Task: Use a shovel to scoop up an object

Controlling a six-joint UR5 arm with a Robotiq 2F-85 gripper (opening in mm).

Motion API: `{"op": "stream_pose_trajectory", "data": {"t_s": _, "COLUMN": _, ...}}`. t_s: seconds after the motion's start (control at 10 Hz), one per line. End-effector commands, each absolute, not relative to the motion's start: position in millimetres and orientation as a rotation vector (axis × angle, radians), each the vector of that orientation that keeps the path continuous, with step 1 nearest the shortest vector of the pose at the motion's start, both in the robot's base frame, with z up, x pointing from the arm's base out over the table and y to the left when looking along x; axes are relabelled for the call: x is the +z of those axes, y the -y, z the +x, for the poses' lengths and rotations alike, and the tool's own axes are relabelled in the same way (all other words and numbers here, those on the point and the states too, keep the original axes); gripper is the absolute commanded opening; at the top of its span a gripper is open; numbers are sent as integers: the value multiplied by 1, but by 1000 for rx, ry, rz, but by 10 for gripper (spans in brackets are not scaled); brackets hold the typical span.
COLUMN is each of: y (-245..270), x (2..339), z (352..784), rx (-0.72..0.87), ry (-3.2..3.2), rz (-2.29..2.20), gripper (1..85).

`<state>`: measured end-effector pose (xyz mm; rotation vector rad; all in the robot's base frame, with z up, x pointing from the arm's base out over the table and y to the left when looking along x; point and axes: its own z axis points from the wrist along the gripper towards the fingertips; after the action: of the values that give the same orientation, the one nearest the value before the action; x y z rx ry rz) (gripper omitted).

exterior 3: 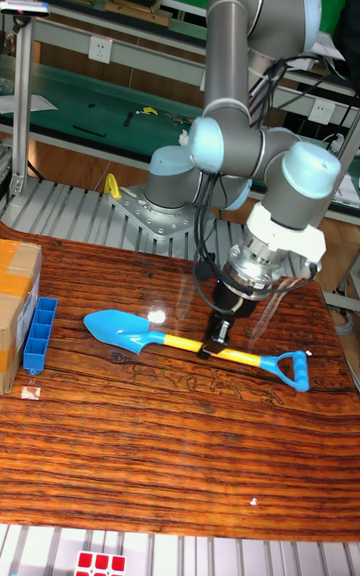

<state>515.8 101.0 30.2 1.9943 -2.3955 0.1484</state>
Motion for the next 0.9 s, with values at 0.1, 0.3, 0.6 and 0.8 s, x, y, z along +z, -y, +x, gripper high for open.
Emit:
{"op": "stream_pose_trajectory", "data": {"t_s": 0.1, "y": -95, "x": 63, "z": 530, "rx": 20, "ry": 2415, "rz": 2087, "gripper": 10}}
{"op": "stream_pose_trajectory", "data": {"t_s": 0.3, "y": -81, "x": 79, "z": 533, "rx": -28, "ry": 2416, "rz": 2115, "gripper": 10}}
{"op": "stream_pose_trajectory", "data": {"t_s": 0.6, "y": -89, "x": 95, "z": 533, "rx": -138, "ry": 2479, "rz": 2136, "gripper": 10}}
{"op": "stream_pose_trajectory", "data": {"t_s": 0.8, "y": -99, "x": 101, "z": 532, "rx": -206, "ry": 2513, "rz": 2140, "gripper": 10}}
